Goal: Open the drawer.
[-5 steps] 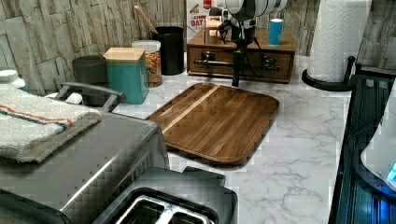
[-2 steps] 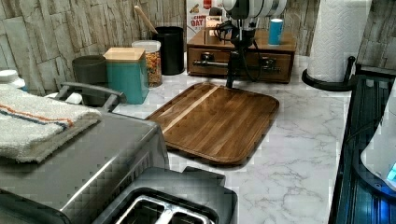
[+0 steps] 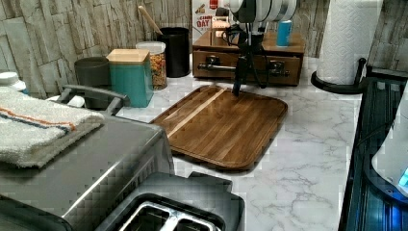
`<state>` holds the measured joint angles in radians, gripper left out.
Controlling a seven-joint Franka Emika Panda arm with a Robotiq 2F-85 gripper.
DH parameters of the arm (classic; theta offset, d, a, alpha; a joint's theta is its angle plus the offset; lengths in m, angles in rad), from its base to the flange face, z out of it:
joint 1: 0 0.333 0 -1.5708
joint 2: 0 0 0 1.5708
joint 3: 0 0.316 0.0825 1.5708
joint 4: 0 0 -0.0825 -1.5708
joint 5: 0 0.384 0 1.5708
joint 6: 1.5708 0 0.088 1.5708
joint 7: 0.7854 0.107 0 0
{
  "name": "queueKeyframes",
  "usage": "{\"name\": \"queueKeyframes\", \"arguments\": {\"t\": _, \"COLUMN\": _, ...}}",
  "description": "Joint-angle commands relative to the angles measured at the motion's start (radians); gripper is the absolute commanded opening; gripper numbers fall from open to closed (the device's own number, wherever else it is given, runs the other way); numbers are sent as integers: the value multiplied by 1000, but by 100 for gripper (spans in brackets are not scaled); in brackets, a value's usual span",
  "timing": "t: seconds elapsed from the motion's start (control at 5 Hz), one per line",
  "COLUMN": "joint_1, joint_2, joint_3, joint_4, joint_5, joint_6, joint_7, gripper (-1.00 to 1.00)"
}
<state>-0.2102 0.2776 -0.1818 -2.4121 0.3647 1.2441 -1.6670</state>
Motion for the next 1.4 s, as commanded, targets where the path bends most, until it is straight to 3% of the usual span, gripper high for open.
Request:
{"name": "queueKeyframes", "arguments": {"t": 0.2, "joint_1": 100, "joint_2": -166, "joint_3": 246, "joint_4": -296, "joint_5": 131, "joint_6": 43, "joint_7": -59, "gripper": 100}}
{"name": "queueKeyframes", "arguments": {"t": 0.4, "joint_1": 124, "joint_2": -184, "joint_3": 268, "joint_4": -317, "joint_5": 88, "joint_6": 21, "joint_7": 20, "gripper": 100}}
{"name": "queueKeyframes", "arguments": {"t": 0.8, "joint_1": 191, "joint_2": -228, "joint_3": 339, "joint_4": -357, "joint_5": 163, "joint_6": -37, "joint_7": 119, "gripper": 100}}
{"name": "queueKeyframes", "arguments": {"t": 1.0, "joint_1": 238, "joint_2": -254, "joint_3": 374, "joint_4": -373, "joint_5": 183, "joint_6": -30, "joint_7": 253, "gripper": 100}}
{"name": "queueKeyframes", "arguments": {"t": 1.2, "joint_1": 283, "joint_2": -268, "joint_3": 395, "joint_4": -369, "joint_5": 132, "joint_6": -35, "joint_7": 427, "gripper": 100}}
{"name": "queueKeyframes", "arguments": {"t": 1.4, "joint_1": 373, "joint_2": -263, "joint_3": 365, "joint_4": -367, "joint_5": 122, "joint_6": -30, "joint_7": 541, "gripper": 100}}
